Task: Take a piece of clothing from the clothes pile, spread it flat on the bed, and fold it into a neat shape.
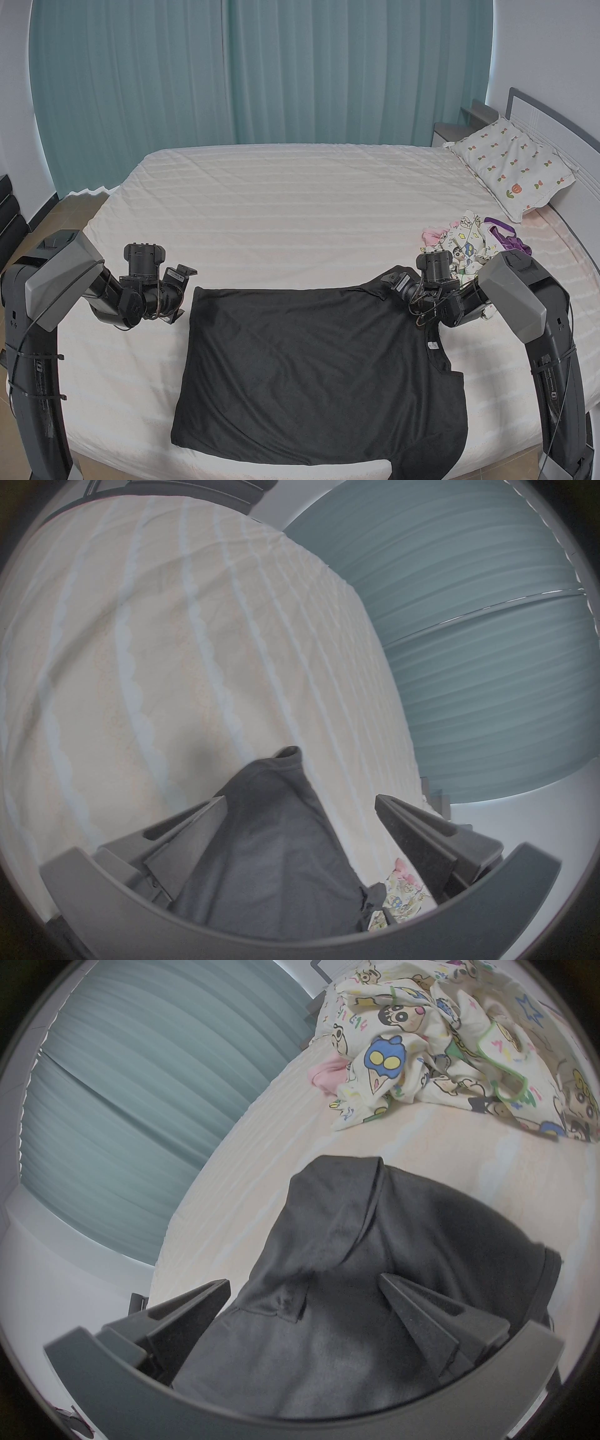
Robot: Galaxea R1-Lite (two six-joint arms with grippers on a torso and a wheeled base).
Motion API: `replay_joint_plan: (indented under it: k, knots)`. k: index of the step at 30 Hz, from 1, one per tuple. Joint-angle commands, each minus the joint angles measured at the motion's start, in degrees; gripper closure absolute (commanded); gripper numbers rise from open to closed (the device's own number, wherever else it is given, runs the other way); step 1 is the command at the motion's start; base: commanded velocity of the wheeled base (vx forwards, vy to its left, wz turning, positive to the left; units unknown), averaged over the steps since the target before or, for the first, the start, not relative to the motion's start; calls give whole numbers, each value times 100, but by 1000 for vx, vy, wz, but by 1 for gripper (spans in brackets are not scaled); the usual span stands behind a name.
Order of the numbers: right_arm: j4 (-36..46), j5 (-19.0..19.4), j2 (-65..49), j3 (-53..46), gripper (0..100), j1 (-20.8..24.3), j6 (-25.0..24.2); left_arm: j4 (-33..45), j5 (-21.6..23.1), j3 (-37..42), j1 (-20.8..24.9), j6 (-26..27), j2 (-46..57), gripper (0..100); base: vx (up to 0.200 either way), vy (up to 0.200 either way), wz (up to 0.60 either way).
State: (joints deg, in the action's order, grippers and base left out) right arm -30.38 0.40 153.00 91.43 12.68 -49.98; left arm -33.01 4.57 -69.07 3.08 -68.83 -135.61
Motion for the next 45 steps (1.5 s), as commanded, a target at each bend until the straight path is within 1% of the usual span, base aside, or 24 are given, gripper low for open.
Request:
replay_joint_plan:
  k: [1,6,8,11,13,15,16,17,18,19,20,21,27,31,33,36,38,39,40,41,42,43,45]
  knots:
    - [14,-40,-60,-231,0,138,-29,-408,17,315,-1,1,34,0,0,0,0]
    - [6,-49,45,-213,0,182,-29,-487,17,359,-1,1,34,0,0,0,0]
    - [14,-40,168,6,0,174,-12,-487,17,359,-1,1,34,0,0,0,0]
    - [85,-31,344,560,0,130,-3,-487,17,351,-1,1,34,0,0,0,0]
    - [313,-31,634,1325,0,68,-12,-478,26,351,-1,1,34,0,0,0,0]
    - [331,-49,880,2107,0,15,-47,-478,53,351,-18,-8,43,0,0,0,0]
    - [252,-84,986,2316,0,-2,-56,-478,79,351,-27,-8,43,0,0,0,0]
    - [173,-93,986,2316,0,-20,-47,-478,88,351,-36,-8,43,0,0,0,0]
    - [-214,-93,951,2316,0,-46,-64,-469,105,351,-36,-8,52,0,0,0,0]
    - [-276,-84,951,2316,0,-46,-64,-469,105,351,-36,-8,61,0,0,0,0]
    - [-803,-102,924,2316,0,-64,-56,-469,105,351,-45,-8,70,0,0,0,0]
    - [-961,-111,915,2316,0,-99,-38,-469,105,351,-45,-8,70,0,0,0,0]
    - [-1023,-137,801,2316,0,-319,-56,-469,105,368,-45,-17,78,0,0,0,0]
    - [-944,-172,669,2316,0,-371,-56,-469,105,368,-45,-17,78,0,0,0,0]
    - [-777,-216,494,2037,0,-398,-29,-469,105,368,-45,-17,78,0,0,0,0]
    - [-733,-198,107,1246,0,-415,24,-513,105,456,-45,1,96,0,0,0,0]
    - [-785,-181,-139,648,0,-486,234,-531,114,553,-36,10,175,0,0,0,0]
    - [-829,-154,-324,226,0,-530,419,-548,114,632,-36,19,237,0,0,0,0]
    - [-838,-154,-350,173,0,-538,437,-557,114,641,-36,19,245,0,0,0,0]
    - [-935,-137,-535,-240,0,-609,604,-627,105,772,-18,45,333,0,0,0,0]
    - [-935,-137,-535,-240,0,-609,604,-627,105,772,-18,45,333,0,0,0,0]
    - [-1242,-102,-992,-1145,0,-740,683,-865,167,1098,-1,36,694,0,0,0,0]
    - [-1532,-84,-1343,-1892,0,-776,700,-874,343,1273,43,89,878,0,0,0,0]
